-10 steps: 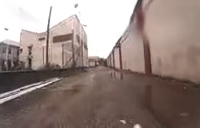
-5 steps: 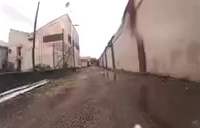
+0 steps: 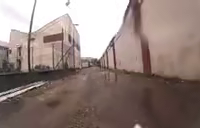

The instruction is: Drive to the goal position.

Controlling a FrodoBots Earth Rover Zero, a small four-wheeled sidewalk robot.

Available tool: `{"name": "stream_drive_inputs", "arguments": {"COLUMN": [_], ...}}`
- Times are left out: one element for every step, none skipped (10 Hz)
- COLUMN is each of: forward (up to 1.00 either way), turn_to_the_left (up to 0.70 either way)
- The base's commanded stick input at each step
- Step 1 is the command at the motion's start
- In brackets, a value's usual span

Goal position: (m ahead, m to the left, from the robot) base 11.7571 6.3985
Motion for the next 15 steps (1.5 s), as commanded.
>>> {"name": "stream_drive_inputs", "arguments": {"forward": [0.7,0.7,0.7,0.7,0.7,0.7,0.7,0.7,0.7,0.7,0.7,0.7,0.7,0.7,0.7], "turn_to_the_left": [0.12,0.12,0.12,0.12,0.12,0.12,0.12,0.12,0.12,0.12,0.12,0.12,0.12,0.12,0.12]}}
